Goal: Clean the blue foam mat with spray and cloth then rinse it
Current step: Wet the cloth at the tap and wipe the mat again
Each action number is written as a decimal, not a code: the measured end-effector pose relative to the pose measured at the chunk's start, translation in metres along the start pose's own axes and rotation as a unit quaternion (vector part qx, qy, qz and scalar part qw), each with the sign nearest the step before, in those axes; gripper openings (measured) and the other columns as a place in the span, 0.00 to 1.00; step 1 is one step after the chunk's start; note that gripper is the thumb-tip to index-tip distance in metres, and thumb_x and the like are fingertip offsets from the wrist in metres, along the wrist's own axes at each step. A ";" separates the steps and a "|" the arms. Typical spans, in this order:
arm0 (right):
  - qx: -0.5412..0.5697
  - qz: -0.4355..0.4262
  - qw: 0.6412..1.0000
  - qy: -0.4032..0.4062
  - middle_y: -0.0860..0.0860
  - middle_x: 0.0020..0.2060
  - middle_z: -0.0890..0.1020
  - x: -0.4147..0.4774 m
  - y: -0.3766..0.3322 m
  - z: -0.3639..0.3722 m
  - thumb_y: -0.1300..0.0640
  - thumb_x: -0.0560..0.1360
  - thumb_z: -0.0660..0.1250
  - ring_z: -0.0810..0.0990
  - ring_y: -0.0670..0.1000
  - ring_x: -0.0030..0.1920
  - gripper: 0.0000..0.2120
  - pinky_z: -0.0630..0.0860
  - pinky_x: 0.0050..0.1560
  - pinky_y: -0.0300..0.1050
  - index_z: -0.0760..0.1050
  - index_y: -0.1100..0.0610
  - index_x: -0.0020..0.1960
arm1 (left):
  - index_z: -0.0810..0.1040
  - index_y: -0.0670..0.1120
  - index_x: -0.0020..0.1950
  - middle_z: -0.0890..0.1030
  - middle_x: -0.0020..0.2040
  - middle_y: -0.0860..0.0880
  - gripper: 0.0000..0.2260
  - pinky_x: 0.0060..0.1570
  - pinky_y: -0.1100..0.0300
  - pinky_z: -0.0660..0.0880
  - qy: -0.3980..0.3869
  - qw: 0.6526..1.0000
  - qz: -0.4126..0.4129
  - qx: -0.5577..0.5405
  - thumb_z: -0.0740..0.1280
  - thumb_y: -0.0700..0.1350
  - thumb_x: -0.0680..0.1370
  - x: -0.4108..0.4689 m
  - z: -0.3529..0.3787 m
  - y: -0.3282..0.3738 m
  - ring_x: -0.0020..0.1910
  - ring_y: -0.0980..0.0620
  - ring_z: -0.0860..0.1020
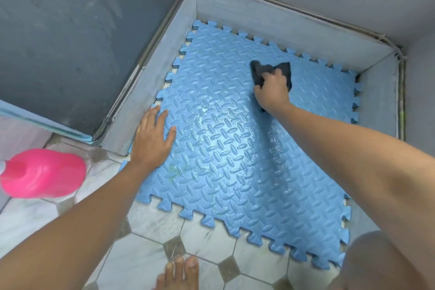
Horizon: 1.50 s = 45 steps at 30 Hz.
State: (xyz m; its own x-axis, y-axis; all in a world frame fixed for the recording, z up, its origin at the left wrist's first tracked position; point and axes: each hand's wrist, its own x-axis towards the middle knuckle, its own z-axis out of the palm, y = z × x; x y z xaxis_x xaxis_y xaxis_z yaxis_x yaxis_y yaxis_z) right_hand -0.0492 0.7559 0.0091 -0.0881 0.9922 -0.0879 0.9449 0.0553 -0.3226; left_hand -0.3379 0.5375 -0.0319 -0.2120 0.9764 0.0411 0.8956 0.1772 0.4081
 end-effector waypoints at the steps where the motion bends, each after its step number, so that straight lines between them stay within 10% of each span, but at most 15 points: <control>1: 0.002 -0.063 0.998 -0.012 0.61 0.62 0.71 -0.013 -0.024 0.008 0.55 0.76 0.64 0.71 0.64 0.60 0.18 0.73 0.62 0.55 0.76 0.62 0.63 | 0.73 0.41 0.72 0.69 0.76 0.41 0.21 0.75 0.42 0.65 0.005 1.000 0.005 -0.007 0.62 0.52 0.84 -0.004 -0.004 -0.001 0.77 0.41 0.66; 8: 0.004 -0.411 0.905 -0.109 0.57 0.55 0.74 -0.159 -0.104 0.056 0.54 0.75 0.68 0.72 0.58 0.55 0.23 0.78 0.46 0.50 0.74 0.59 0.68 | 0.78 0.40 0.65 0.77 0.55 0.42 0.18 0.50 0.44 0.78 0.046 0.997 -0.060 0.012 0.59 0.50 0.84 -0.110 -0.042 -0.034 0.54 0.39 0.78; 16: 0.018 -0.685 0.682 -0.256 0.54 0.51 0.75 -0.205 -0.079 0.057 0.56 0.74 0.65 0.73 0.54 0.51 0.16 0.76 0.35 0.47 0.79 0.52 0.61 | 0.75 0.46 0.70 0.76 0.60 0.45 0.16 0.56 0.48 0.75 0.012 0.983 -0.173 -0.057 0.64 0.49 0.84 -0.127 -0.041 -0.050 0.60 0.44 0.76; 21: -0.010 -0.569 0.800 -0.190 0.53 0.52 0.76 -0.115 -0.064 0.033 0.55 0.71 0.65 0.76 0.54 0.52 0.14 0.79 0.42 0.48 0.80 0.52 0.55 | 0.72 0.43 0.73 0.76 0.59 0.40 0.21 0.55 0.44 0.77 -0.014 0.987 -0.158 0.009 0.56 0.51 0.83 -0.124 -0.036 -0.050 0.59 0.39 0.75; 27: 0.029 -0.182 0.983 -0.029 0.62 0.62 0.72 0.005 -0.038 0.021 0.56 0.74 0.66 0.71 0.64 0.64 0.18 0.69 0.66 0.51 0.76 0.54 0.64 | 0.73 0.43 0.74 0.76 0.60 0.39 0.18 0.57 0.43 0.73 0.018 0.981 -0.191 0.005 0.61 0.45 0.84 -0.127 -0.025 -0.045 0.57 0.38 0.75; 30: 0.056 -0.083 0.995 -0.031 0.62 0.67 0.69 0.016 -0.077 0.034 0.56 0.77 0.64 0.70 0.65 0.66 0.20 0.68 0.69 0.54 0.74 0.56 0.68 | 0.73 0.44 0.74 0.76 0.63 0.40 0.18 0.58 0.44 0.72 0.009 0.980 -0.197 -0.014 0.61 0.45 0.85 -0.125 -0.025 -0.046 0.58 0.38 0.74; 34: 0.066 -0.181 0.980 -0.054 0.61 0.62 0.71 -0.034 -0.144 0.059 0.57 0.75 0.64 0.73 0.64 0.60 0.19 0.72 0.62 0.54 0.76 0.57 0.65 | 0.73 0.46 0.75 0.75 0.65 0.43 0.18 0.63 0.49 0.68 0.003 0.976 -0.204 -0.073 0.59 0.48 0.86 -0.126 -0.029 -0.054 0.63 0.42 0.72; 38: 0.032 -0.399 0.907 -0.130 0.57 0.54 0.73 -0.128 -0.162 0.071 0.56 0.74 0.64 0.73 0.59 0.54 0.16 0.76 0.50 0.52 0.77 0.54 0.61 | 0.76 0.47 0.73 0.77 0.63 0.44 0.20 0.66 0.49 0.69 0.014 0.969 -0.214 -0.125 0.54 0.48 0.84 -0.123 -0.033 -0.059 0.63 0.43 0.73; 45: -0.087 -0.670 0.674 -0.299 0.50 0.52 0.70 -0.204 -0.054 0.022 0.52 0.76 0.63 0.71 0.51 0.52 0.14 0.71 0.30 0.44 0.73 0.47 0.62 | 0.77 0.46 0.71 0.78 0.62 0.44 0.20 0.64 0.50 0.69 0.034 0.968 -0.220 -0.118 0.54 0.48 0.84 -0.124 -0.028 -0.061 0.63 0.42 0.74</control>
State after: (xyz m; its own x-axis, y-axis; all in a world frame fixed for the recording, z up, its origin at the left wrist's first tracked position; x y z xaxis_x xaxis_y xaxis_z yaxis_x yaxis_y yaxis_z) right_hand -0.0888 0.5486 0.0238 -0.9612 -0.1813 -0.2082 -0.0913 0.9204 -0.3802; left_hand -0.3769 0.4027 -0.0365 -0.5849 0.8011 -0.1269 0.5999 0.5326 0.5970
